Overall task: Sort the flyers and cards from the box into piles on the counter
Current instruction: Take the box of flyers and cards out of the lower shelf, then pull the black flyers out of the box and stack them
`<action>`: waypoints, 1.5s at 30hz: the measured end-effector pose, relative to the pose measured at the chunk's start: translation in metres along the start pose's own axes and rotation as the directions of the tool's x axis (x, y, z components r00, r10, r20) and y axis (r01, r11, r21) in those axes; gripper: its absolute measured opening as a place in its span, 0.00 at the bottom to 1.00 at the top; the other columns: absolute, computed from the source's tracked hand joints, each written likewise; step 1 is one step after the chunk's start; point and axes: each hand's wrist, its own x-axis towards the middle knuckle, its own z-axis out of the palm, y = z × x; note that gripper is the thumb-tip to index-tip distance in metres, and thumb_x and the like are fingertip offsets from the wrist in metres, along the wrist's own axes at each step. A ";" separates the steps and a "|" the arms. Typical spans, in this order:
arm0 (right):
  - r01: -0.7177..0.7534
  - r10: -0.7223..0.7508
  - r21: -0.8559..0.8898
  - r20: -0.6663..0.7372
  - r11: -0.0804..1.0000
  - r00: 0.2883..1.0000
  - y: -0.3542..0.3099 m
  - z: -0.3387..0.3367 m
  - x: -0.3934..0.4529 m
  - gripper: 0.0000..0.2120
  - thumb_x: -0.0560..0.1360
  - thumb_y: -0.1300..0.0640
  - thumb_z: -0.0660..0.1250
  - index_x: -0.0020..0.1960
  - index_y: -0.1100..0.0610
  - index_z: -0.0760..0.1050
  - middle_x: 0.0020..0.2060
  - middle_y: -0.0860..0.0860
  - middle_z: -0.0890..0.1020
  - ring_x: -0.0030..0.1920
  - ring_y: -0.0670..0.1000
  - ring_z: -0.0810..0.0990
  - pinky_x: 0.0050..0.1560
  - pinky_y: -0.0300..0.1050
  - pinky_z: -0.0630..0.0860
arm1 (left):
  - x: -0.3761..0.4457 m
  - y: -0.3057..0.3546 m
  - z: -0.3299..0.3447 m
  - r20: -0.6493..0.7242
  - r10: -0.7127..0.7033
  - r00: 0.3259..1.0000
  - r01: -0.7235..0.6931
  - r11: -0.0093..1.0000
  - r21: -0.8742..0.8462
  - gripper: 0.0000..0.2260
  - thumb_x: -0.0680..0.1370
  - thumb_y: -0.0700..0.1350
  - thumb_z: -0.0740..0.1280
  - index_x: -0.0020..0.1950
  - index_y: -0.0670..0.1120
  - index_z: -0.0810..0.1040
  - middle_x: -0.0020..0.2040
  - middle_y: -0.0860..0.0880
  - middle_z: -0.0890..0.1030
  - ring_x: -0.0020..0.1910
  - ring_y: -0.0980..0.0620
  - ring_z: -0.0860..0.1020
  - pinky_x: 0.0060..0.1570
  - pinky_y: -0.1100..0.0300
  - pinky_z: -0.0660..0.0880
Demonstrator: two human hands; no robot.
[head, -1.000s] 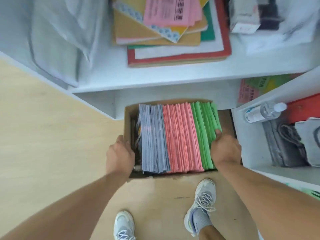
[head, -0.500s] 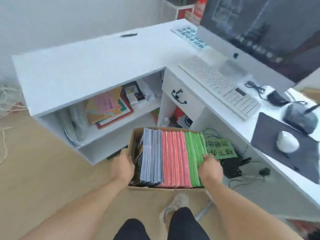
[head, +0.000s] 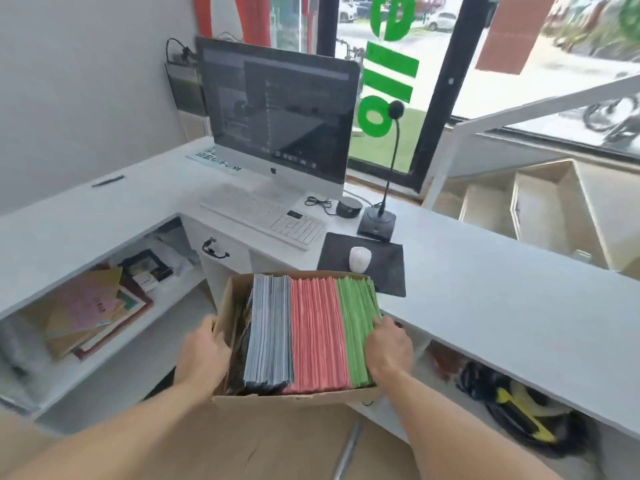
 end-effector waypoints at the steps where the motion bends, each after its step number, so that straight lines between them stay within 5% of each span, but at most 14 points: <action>1: 0.003 -0.002 0.001 -0.017 1.000 1.000 0.008 -0.008 -0.002 0.14 0.84 0.56 0.50 0.55 0.55 0.75 0.50 0.56 0.82 0.52 0.59 0.80 0.46 0.50 0.72 | -0.009 0.008 -0.002 0.004 0.022 1.000 -0.022 1.000 0.017 0.06 0.81 0.39 0.63 0.57 0.47 0.75 0.40 0.45 0.80 0.38 0.44 0.77 0.40 0.52 0.74; 7: 0.023 -0.020 0.038 -0.083 0.999 0.996 0.051 -0.070 0.005 0.14 0.84 0.58 0.51 0.55 0.56 0.75 0.47 0.53 0.83 0.43 0.55 0.80 0.45 0.51 0.80 | -0.045 0.075 0.004 -0.038 0.082 0.996 -0.081 0.996 0.031 0.06 0.81 0.39 0.64 0.56 0.47 0.75 0.41 0.47 0.80 0.40 0.45 0.77 0.40 0.53 0.72; 10: 0.016 -0.014 0.018 -0.116 1.000 0.993 0.080 -0.103 0.014 0.14 0.84 0.59 0.51 0.60 0.57 0.74 0.52 0.53 0.83 0.41 0.52 0.76 0.41 0.46 0.74 | -0.053 0.112 0.021 -0.037 0.120 0.992 -0.120 0.993 0.007 0.08 0.81 0.40 0.64 0.59 0.45 0.77 0.48 0.42 0.83 0.48 0.39 0.80 0.46 0.51 0.75; 21: -0.248 0.235 -0.040 -0.201 0.968 0.951 0.226 -0.173 0.095 0.16 0.83 0.58 0.51 0.62 0.58 0.75 0.55 0.55 0.82 0.48 0.57 0.80 0.50 0.52 0.78 | -0.069 0.248 0.157 0.250 0.198 0.948 -0.193 0.980 -0.046 0.04 0.79 0.38 0.62 0.48 0.47 0.72 0.43 0.45 0.80 0.43 0.43 0.78 0.46 0.48 0.79; 25: -0.343 0.324 -0.069 -0.197 0.937 0.925 0.264 -0.178 0.136 0.16 0.82 0.59 0.51 0.61 0.59 0.75 0.54 0.57 0.81 0.45 0.57 0.76 0.46 0.49 0.75 | -0.056 0.287 0.209 0.332 0.216 0.918 -0.229 0.973 0.000 0.04 0.80 0.38 0.61 0.53 0.46 0.72 0.45 0.47 0.78 0.44 0.46 0.75 0.43 0.53 0.73; 30: -0.380 0.350 -0.114 -0.215 0.918 0.912 0.271 -0.194 0.214 0.15 0.83 0.58 0.52 0.58 0.59 0.76 0.49 0.57 0.80 0.42 0.57 0.71 0.42 0.47 0.67 | 0.003 0.345 0.253 0.456 0.254 0.853 -0.314 0.948 0.057 0.08 0.79 0.40 0.61 0.58 0.46 0.70 0.52 0.44 0.79 0.48 0.44 0.77 0.43 0.53 0.73; 35: -0.387 0.355 -0.178 -0.185 0.905 0.916 0.265 -0.203 0.295 0.11 0.83 0.56 0.53 0.51 0.54 0.75 0.49 0.55 0.80 0.44 0.57 0.74 0.43 0.48 0.69 | 0.092 0.389 0.285 0.488 0.307 0.817 -0.316 0.946 -0.066 0.17 0.84 0.54 0.57 0.70 0.50 0.66 0.63 0.44 0.79 0.60 0.40 0.77 0.56 0.49 0.73; 40: -0.305 0.281 -0.164 -0.156 0.938 0.947 0.245 -0.208 0.355 0.13 0.82 0.55 0.55 0.41 0.53 0.71 0.42 0.51 0.80 0.43 0.58 0.77 0.42 0.48 0.71 | 0.129 0.410 0.307 0.473 0.475 0.742 -0.429 0.879 -0.209 0.22 0.84 0.59 0.55 0.75 0.52 0.66 0.72 0.51 0.72 0.71 0.48 0.69 0.68 0.51 0.67; 45: -0.143 0.130 -0.186 -0.080 0.972 0.988 0.216 -0.209 0.418 0.15 0.84 0.47 0.55 0.45 0.52 0.74 0.45 0.54 0.81 0.45 0.58 0.76 0.44 0.50 0.69 | 0.120 0.401 0.323 0.539 0.504 0.675 -0.456 0.859 -0.232 0.27 0.82 0.66 0.53 0.78 0.57 0.64 0.76 0.57 0.69 0.75 0.55 0.65 0.72 0.54 0.63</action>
